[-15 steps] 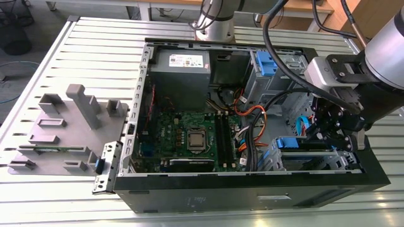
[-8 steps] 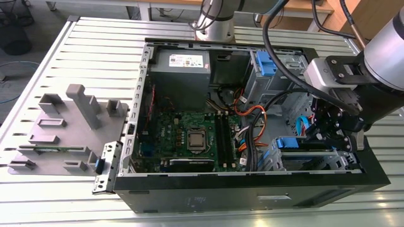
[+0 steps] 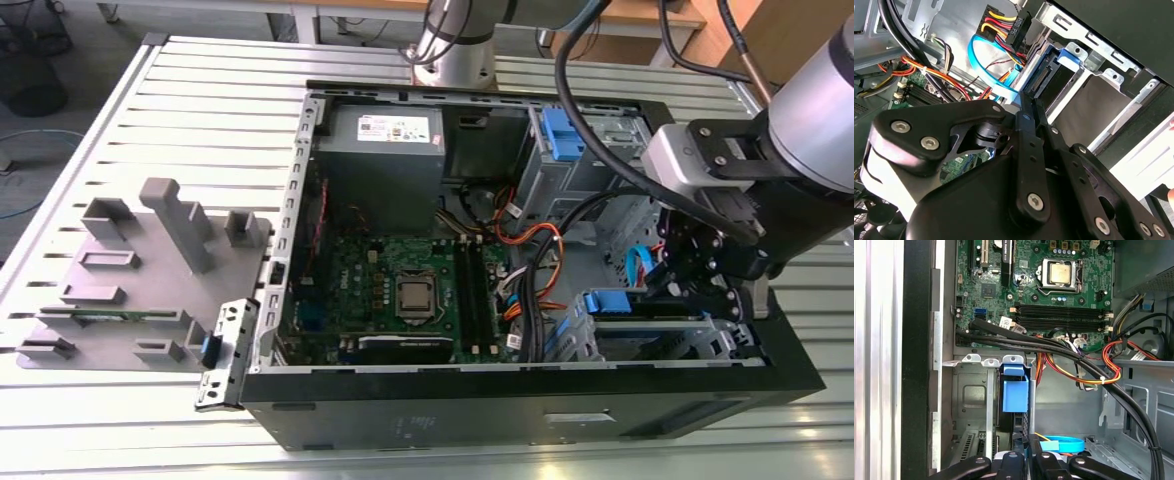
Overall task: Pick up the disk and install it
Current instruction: 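Insert the first disk wire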
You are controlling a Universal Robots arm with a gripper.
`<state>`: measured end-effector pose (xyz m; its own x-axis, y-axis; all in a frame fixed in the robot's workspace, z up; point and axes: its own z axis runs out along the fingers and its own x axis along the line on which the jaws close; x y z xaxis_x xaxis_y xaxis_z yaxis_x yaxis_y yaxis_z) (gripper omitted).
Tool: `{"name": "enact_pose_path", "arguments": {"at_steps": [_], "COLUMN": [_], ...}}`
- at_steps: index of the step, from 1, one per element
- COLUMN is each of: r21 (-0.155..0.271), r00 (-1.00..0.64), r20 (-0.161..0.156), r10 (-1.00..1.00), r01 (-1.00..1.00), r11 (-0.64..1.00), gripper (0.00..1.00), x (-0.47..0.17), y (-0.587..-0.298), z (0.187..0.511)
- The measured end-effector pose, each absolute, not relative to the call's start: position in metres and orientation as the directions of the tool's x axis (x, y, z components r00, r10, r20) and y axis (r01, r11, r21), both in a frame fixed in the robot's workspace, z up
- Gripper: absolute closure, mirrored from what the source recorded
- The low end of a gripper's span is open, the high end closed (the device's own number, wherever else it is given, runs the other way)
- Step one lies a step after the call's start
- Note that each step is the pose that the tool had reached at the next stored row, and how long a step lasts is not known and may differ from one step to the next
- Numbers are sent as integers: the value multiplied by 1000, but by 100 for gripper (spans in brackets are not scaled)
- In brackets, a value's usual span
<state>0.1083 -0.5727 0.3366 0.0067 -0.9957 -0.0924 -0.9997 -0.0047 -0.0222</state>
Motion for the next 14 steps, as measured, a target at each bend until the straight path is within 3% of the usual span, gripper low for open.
{"name": "enact_pose_path", "arguments": {"at_steps": [14], "r21": [-22], "r00": [7], "r20": [-92], "r10": [-996], "r01": [-1000], "r11": [-5], "gripper": [84], "x": [108], "y": [-573], "z": [333]}}
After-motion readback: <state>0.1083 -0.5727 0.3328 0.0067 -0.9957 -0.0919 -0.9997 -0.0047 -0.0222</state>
